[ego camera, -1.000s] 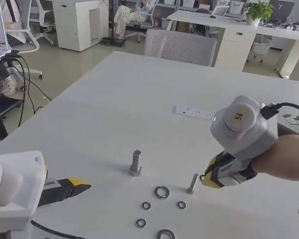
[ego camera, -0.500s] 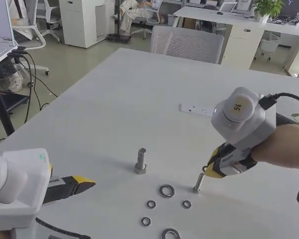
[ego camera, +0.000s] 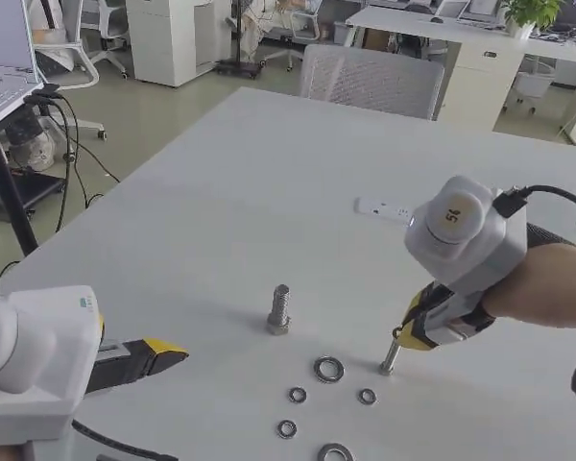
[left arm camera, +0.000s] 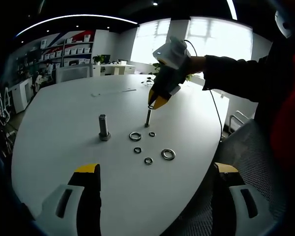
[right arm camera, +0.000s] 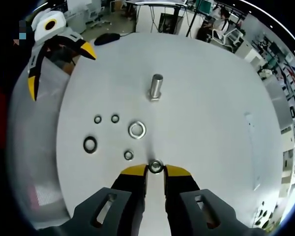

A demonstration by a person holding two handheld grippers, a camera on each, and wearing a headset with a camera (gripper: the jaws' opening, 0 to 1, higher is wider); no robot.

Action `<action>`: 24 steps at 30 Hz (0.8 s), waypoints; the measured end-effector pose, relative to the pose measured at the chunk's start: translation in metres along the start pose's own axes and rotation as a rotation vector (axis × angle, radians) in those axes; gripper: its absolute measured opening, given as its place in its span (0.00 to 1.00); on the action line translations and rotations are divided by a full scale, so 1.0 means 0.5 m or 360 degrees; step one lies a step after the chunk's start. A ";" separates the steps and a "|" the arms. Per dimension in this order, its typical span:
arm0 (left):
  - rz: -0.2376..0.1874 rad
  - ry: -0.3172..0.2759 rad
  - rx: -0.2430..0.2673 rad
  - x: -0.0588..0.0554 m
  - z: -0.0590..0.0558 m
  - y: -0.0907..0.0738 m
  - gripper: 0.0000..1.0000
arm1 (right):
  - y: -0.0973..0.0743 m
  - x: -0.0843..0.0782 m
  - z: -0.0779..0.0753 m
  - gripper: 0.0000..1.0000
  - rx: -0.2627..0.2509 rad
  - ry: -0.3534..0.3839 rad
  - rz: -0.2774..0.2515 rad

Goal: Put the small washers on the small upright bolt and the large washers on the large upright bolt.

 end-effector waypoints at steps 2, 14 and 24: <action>-0.0006 -0.0005 -0.0001 0.000 0.001 0.000 0.94 | 0.004 0.000 -0.001 0.14 0.0005 -0.0005 0.0005; -0.0010 -0.0017 0.0000 0.001 0.005 -0.001 0.94 | 0.017 -0.002 -0.008 0.14 0.0023 -0.0008 0.0023; -0.0012 -0.0018 0.0007 0.003 0.007 -0.002 0.94 | 0.031 -0.004 -0.006 0.14 0.0049 -0.0001 0.0031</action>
Point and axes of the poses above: the centre of the closed fingertips' face, and the gripper's own axes: y roughly forward along the fingers, z roughly to its left, x roughly out of its top, the point moved 8 cm from there along -y, roughly backward along the fingers, and after that the axes turned 9 degrees about -x, right-handed, at the moved point
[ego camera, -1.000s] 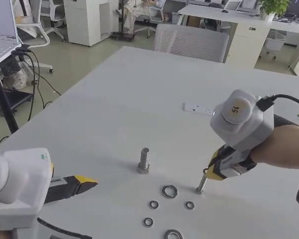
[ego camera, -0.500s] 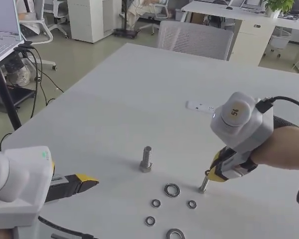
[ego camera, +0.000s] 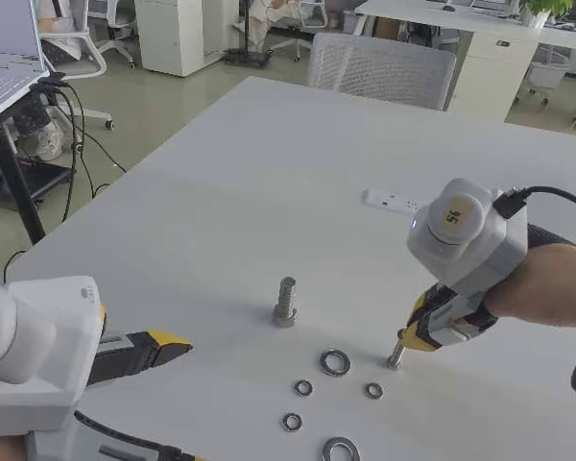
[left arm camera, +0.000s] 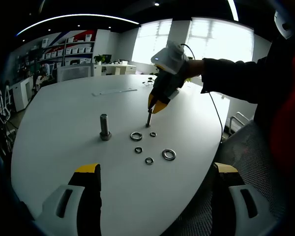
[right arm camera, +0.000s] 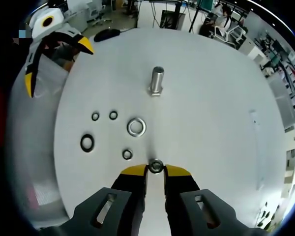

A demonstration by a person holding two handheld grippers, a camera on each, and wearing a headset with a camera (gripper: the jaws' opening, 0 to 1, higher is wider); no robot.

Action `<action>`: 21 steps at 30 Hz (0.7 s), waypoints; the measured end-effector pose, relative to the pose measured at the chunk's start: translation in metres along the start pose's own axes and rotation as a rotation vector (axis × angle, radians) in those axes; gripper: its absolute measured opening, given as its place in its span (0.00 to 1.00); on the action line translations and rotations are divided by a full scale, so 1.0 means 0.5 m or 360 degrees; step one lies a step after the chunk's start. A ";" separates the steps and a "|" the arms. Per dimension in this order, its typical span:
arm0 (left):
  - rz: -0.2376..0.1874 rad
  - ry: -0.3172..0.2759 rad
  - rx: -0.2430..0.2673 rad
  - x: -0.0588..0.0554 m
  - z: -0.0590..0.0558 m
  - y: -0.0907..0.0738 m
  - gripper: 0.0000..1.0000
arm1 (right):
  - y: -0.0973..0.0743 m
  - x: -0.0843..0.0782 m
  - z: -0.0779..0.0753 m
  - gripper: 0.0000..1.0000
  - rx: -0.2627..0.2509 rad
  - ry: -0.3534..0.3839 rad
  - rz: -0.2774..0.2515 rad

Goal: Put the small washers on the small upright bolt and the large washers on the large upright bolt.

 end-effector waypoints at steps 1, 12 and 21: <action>0.0000 0.0000 0.0000 0.000 0.000 0.000 0.94 | 0.001 0.000 0.001 0.14 0.0002 0.0001 0.0002; 0.0006 -0.0007 0.0006 -0.001 0.002 -0.002 0.94 | 0.030 -0.007 0.008 0.14 0.0043 0.0017 0.0017; 0.0005 -0.0015 0.0010 -0.004 0.004 -0.001 0.93 | 0.059 -0.016 0.013 0.14 0.0072 0.0029 0.0036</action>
Point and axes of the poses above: the centre of the closed fingertips' face, and the gripper's own axes: y roughly forward along the fingers, z roughly to its left, x roughly out of its top, the point moved 8 cm from there along -y, roughly backward along the fingers, and after that the axes turned 9 degrees about -x, right-handed, at the moved point
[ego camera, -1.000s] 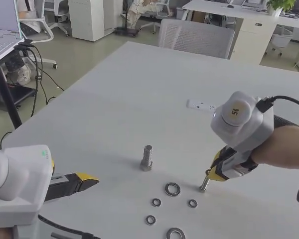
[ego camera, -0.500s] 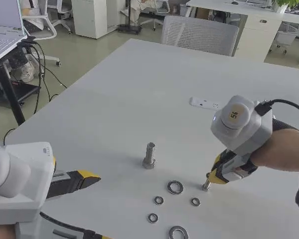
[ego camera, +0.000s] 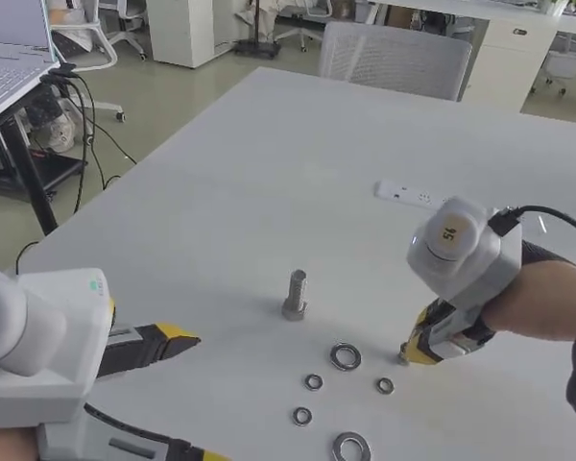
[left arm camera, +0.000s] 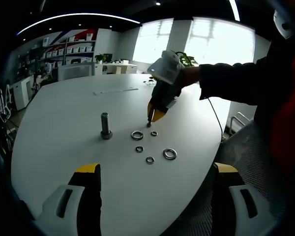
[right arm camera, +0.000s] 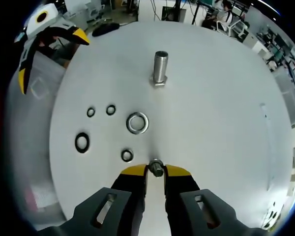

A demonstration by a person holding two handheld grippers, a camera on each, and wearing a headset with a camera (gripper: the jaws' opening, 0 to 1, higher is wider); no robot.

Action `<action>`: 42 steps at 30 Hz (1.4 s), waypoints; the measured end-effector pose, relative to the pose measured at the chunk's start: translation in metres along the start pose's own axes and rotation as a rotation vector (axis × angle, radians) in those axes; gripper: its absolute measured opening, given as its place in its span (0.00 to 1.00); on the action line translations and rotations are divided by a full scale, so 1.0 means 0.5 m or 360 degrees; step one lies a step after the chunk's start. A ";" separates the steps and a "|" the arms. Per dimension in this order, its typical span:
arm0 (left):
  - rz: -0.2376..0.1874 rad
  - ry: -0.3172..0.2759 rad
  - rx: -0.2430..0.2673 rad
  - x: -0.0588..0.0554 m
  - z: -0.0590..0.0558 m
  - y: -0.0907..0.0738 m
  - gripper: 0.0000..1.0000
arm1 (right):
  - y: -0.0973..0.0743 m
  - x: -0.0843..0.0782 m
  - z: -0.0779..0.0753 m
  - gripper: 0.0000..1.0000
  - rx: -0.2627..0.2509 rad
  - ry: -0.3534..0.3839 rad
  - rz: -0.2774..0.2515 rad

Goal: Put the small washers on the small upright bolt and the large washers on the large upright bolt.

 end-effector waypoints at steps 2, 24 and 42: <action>0.0004 0.0000 0.0004 -0.001 0.000 0.000 0.93 | 0.005 -0.001 0.002 0.14 0.0007 -0.0002 0.0005; -0.0005 -0.0018 -0.0004 -0.004 -0.001 0.001 0.93 | 0.029 -0.010 0.009 0.14 0.0038 0.0000 0.0021; -0.0005 -0.0008 0.0000 -0.003 -0.001 0.000 0.93 | 0.023 -0.018 0.010 0.19 0.0021 0.0012 0.0034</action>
Point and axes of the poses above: the centre of the closed fingertips' face, and the gripper's own axes: y roughly forward along the fingers, z roughly to its left, x roughly out of its top, the point moved 8 cm from there along -y, roughly backward along the fingers, and after that the axes turned 9 degrees about -x, right-handed, at the moved point
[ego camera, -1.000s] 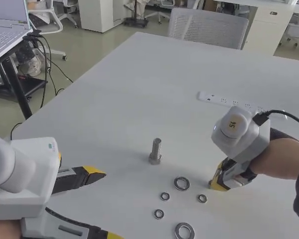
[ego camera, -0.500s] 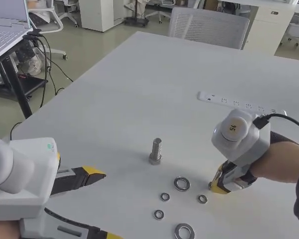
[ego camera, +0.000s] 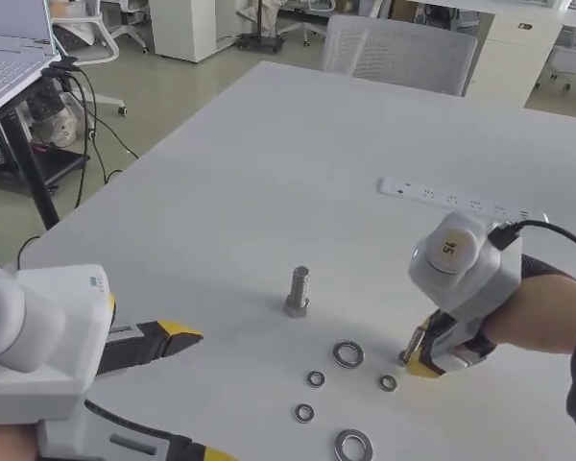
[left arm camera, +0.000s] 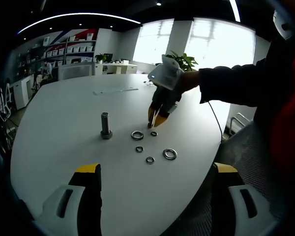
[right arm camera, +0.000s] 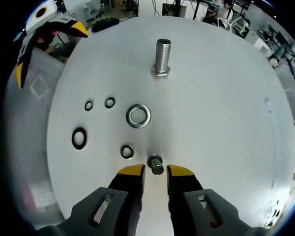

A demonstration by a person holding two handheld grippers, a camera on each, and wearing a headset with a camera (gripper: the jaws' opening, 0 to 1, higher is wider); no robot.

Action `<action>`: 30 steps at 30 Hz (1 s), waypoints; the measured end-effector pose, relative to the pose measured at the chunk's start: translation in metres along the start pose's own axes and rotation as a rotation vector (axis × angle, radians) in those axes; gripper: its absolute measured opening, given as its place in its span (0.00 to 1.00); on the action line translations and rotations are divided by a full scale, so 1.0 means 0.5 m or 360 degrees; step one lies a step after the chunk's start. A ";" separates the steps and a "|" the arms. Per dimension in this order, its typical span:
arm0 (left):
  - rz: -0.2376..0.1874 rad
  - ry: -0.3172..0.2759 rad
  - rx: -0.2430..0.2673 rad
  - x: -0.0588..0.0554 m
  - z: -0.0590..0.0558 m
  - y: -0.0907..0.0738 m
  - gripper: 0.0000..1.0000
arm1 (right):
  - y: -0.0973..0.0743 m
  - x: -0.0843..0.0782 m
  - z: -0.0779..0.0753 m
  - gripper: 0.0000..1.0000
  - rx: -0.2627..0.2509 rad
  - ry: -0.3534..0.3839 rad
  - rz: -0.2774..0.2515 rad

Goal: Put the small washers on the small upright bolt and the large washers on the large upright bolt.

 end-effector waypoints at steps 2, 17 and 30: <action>-0.0004 0.0001 0.0002 0.001 0.000 0.000 0.93 | -0.003 -0.001 0.000 0.20 -0.0005 0.0001 -0.0005; 0.0000 0.0007 -0.0004 0.003 -0.003 0.000 0.93 | -0.051 -0.014 0.007 0.21 -0.0055 0.0039 -0.0048; 0.0003 0.0025 0.0003 0.002 -0.004 -0.001 0.93 | -0.083 -0.021 0.031 0.21 -0.0092 0.0070 -0.0093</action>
Point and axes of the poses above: the centre of the closed fingertips' face, and the gripper's own axes: y roughly forward along the fingers, z roughly to its left, x roughly out of its top, the point moved 8 cm from there along -y, roughly backward along the fingers, and after that the axes turned 9 degrees about -x, right-handed, at the moved point
